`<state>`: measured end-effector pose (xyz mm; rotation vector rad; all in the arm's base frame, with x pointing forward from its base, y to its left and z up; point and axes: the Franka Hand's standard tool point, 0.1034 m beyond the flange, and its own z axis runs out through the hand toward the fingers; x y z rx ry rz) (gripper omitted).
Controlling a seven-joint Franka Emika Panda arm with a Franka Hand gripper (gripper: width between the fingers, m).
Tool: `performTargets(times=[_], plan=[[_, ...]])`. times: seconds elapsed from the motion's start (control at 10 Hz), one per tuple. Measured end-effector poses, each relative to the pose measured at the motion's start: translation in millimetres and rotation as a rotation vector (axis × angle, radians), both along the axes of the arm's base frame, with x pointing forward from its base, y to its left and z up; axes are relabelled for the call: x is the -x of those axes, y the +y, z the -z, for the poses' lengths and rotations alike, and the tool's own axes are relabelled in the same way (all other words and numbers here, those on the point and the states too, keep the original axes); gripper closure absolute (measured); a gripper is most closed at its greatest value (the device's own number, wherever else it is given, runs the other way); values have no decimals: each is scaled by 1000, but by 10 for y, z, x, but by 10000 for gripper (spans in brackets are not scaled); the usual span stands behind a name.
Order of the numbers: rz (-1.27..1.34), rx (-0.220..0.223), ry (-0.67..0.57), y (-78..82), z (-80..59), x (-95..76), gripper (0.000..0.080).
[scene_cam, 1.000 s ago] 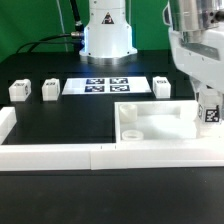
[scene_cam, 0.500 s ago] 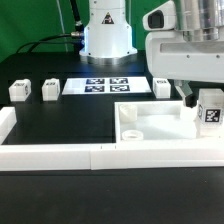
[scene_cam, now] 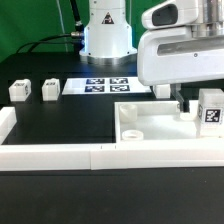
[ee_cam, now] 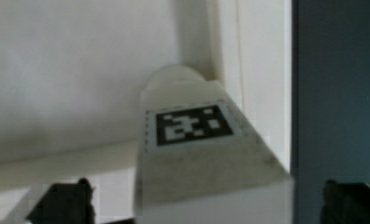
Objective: Assemble square table
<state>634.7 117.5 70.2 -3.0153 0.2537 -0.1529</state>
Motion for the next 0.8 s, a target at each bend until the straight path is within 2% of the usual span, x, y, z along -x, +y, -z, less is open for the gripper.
performTargets(times=[0.2, 0.3, 0.4, 0.6, 0.8], plan=[[9, -1, 1, -3, 3, 1, 407], [99, -9, 12, -20, 8, 4, 407], [172, -16, 20, -33, 12, 6, 506], [312, -30, 35, -46, 14, 8, 506], [723, -74, 92, -61, 20, 26, 506]])
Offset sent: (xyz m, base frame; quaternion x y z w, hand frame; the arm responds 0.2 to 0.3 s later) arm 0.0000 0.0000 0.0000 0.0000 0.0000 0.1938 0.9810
